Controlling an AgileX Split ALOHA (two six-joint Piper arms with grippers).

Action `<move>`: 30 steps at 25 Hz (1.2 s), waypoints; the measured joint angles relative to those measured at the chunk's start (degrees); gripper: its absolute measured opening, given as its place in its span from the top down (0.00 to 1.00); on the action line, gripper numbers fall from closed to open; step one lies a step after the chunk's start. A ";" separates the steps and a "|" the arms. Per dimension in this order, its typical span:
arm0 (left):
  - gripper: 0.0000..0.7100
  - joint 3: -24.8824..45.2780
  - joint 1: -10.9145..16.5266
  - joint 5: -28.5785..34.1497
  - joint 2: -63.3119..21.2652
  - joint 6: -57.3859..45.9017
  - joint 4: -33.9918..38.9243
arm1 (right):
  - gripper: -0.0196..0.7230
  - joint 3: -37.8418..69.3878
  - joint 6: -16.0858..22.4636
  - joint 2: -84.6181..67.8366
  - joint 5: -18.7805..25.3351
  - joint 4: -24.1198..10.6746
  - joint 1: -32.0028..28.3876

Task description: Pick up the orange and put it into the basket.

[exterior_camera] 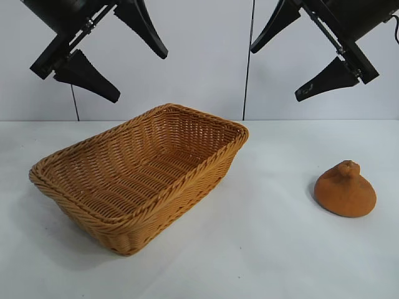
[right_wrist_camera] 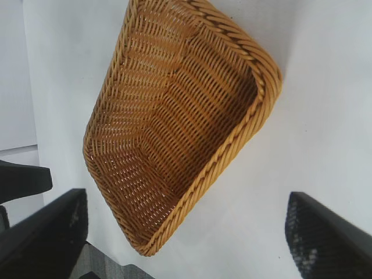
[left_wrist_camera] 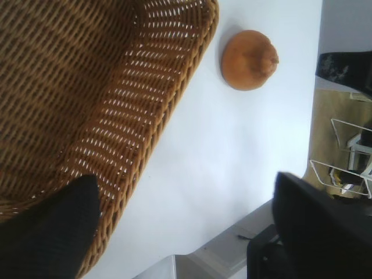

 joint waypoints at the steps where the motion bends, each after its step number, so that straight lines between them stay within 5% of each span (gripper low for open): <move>1: 0.18 0.00 0.00 0.00 0.00 0.00 0.00 | 0.12 0.00 0.00 0.00 0.00 0.00 0.00; 30: 0.18 0.00 0.74 -3.54 0.00 -0.99 -0.28 | 0.12 0.00 -0.07 0.00 0.05 0.00 0.00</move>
